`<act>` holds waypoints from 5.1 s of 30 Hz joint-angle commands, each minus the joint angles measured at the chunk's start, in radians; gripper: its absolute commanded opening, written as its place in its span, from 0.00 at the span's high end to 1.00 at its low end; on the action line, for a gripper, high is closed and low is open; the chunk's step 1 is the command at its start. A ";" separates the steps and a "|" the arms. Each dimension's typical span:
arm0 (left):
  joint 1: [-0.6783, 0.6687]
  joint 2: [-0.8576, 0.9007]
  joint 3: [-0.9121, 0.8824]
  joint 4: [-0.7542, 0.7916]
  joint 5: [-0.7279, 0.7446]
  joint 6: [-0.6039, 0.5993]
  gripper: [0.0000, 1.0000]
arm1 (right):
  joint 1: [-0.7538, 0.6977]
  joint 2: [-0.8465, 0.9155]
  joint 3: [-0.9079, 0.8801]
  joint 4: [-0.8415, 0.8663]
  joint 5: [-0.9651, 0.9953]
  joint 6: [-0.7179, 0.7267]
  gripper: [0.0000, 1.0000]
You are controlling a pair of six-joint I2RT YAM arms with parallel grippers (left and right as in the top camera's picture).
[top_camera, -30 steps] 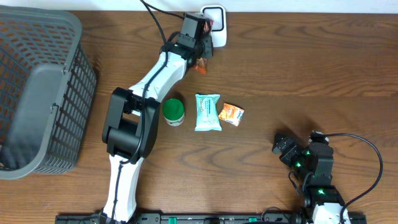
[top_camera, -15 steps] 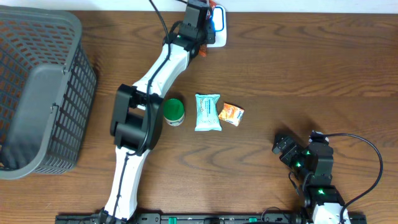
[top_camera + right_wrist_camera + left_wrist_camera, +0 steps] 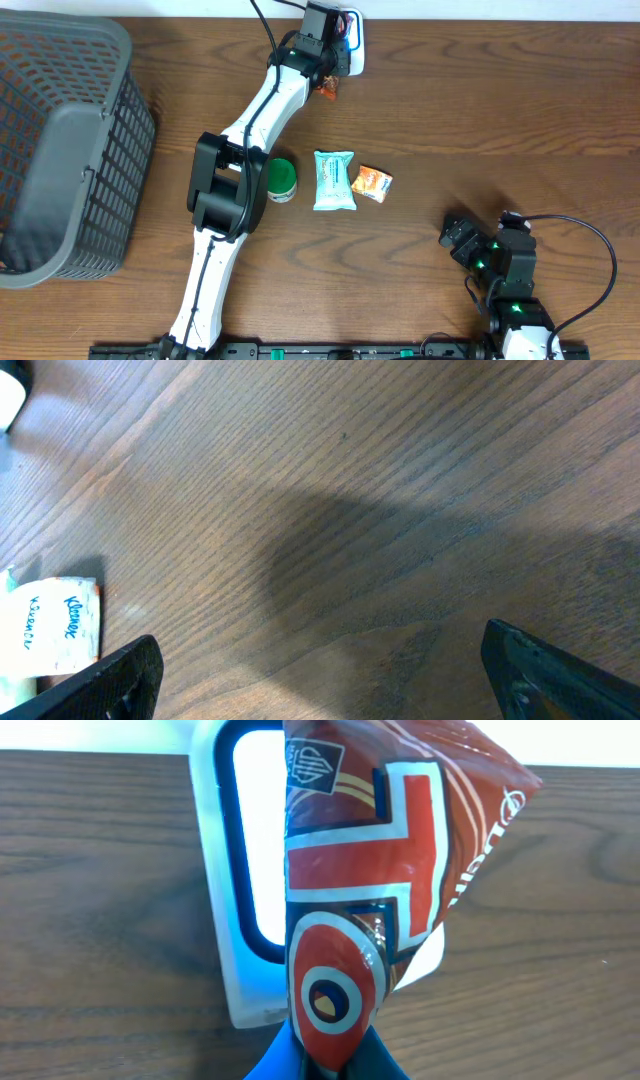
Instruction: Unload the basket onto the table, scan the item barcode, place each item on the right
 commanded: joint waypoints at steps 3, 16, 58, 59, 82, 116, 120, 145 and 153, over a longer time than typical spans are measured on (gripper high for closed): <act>-0.001 0.001 0.031 -0.030 0.035 0.008 0.93 | 0.010 0.035 -0.072 -0.067 0.035 0.019 0.01; 0.000 0.001 0.031 -0.046 0.035 0.009 0.93 | 0.010 0.035 -0.072 -0.069 0.027 0.019 0.01; -0.236 -0.015 0.350 -0.636 0.363 0.050 0.93 | -0.066 -0.162 0.935 -1.100 0.218 -0.117 0.01; -0.258 -0.015 0.343 -0.623 0.363 0.050 0.92 | -0.068 -0.165 0.961 -1.131 0.217 -0.117 0.01; -0.348 -0.091 0.280 -0.563 0.251 0.051 0.02 | -0.068 -0.156 0.991 -1.274 0.185 0.015 0.05; 0.245 -0.453 0.280 -0.930 0.179 0.175 0.02 | -0.009 1.006 1.210 -0.949 0.012 0.116 0.13; 0.267 -0.453 0.280 -0.938 0.179 0.175 0.02 | -0.009 1.018 1.210 -0.925 0.022 0.116 0.18; 0.309 -0.529 0.280 -0.942 0.180 0.185 0.02 | -0.355 1.137 1.413 -1.147 0.315 -0.098 0.89; 0.309 -0.749 0.280 -0.828 0.178 0.185 0.02 | -0.694 1.155 1.407 -0.950 0.312 -0.151 0.84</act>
